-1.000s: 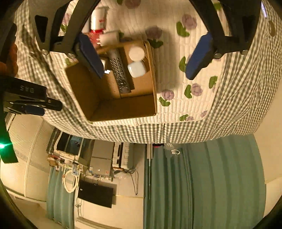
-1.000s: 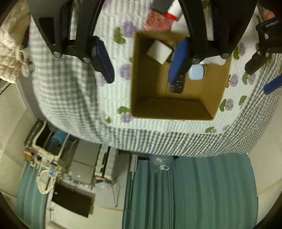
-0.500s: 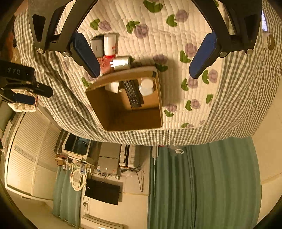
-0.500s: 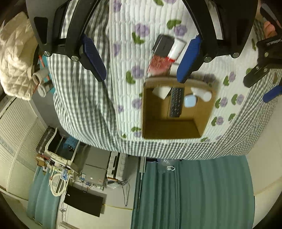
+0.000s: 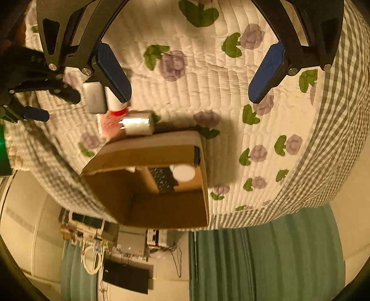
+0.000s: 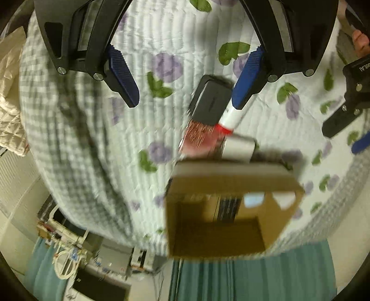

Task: Organize rigid objects
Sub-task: 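Grasp the black UGREEN charger with the right gripper while the left grasps the red-capped bottle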

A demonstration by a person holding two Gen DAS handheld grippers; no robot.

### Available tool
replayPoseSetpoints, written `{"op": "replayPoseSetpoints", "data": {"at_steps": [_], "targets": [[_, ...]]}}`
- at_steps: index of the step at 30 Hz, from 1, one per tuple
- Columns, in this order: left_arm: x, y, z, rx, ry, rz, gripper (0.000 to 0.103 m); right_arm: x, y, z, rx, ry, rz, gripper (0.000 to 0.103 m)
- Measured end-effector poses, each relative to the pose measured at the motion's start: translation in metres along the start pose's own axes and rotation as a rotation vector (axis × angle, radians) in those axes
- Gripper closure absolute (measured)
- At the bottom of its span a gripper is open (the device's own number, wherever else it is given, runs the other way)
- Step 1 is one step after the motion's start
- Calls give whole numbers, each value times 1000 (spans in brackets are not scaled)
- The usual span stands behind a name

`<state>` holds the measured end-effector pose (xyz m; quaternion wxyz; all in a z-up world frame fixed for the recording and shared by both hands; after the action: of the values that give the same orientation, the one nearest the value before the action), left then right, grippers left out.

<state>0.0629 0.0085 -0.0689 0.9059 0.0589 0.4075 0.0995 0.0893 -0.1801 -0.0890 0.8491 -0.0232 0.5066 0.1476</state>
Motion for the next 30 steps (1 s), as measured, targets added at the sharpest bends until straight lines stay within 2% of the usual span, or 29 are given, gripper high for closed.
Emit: {"op": "replayPoseSetpoints", "data": {"at_steps": [2, 6, 9, 12, 14, 15, 17, 19, 21, 25, 28, 30], "targets": [[5, 0, -4, 8, 0, 10, 0, 19, 2, -4, -6, 39, 4, 21], [17, 4, -8, 13, 17, 25, 0, 55, 8, -9, -20, 119, -2, 31], [24, 6, -7, 7, 33, 28, 0, 66, 1, -7, 51, 110, 57, 31], [29, 6, -8, 9, 51, 27, 0, 77, -2, -5, 77, 116, 73, 31], [31, 4, -9, 15, 61, 28, 0, 93, -2, -8, 88, 157, 65, 40], [31, 4, -9, 17, 64, 26, 0, 98, -1, -11, 85, 148, 53, 49], [30, 0, -9, 32, 66, 13, 0, 94, 5, -13, 56, 106, 12, 54], [29, -5, -7, 50, 67, 8, 0, 85, 4, -12, 55, 74, 41, 61], [29, -15, -2, 64, 78, -16, 0, 70, -9, -8, 103, 36, 75, 62], [31, -42, 7, 87, 112, -61, 0, 41, -33, 3, 103, -39, 19, 62], [35, -69, 11, 114, 160, -76, 2, 21, -62, 9, 163, -93, 5, 62], [39, -82, 11, 91, 189, -97, 3, 16, -68, 13, 163, -106, -33, 62]]}}
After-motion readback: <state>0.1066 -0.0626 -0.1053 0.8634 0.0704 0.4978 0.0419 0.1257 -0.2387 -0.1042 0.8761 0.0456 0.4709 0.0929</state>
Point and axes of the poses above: each gripper's, at about its wrist camera, not at the fingertips, and x roughly the way its jaws point, y to its left, z to its top, the point moved 1 cm from there along x, roughly the way its jaws point, and after that the axes turned 12 degrees about z, right-handed, at the moved point
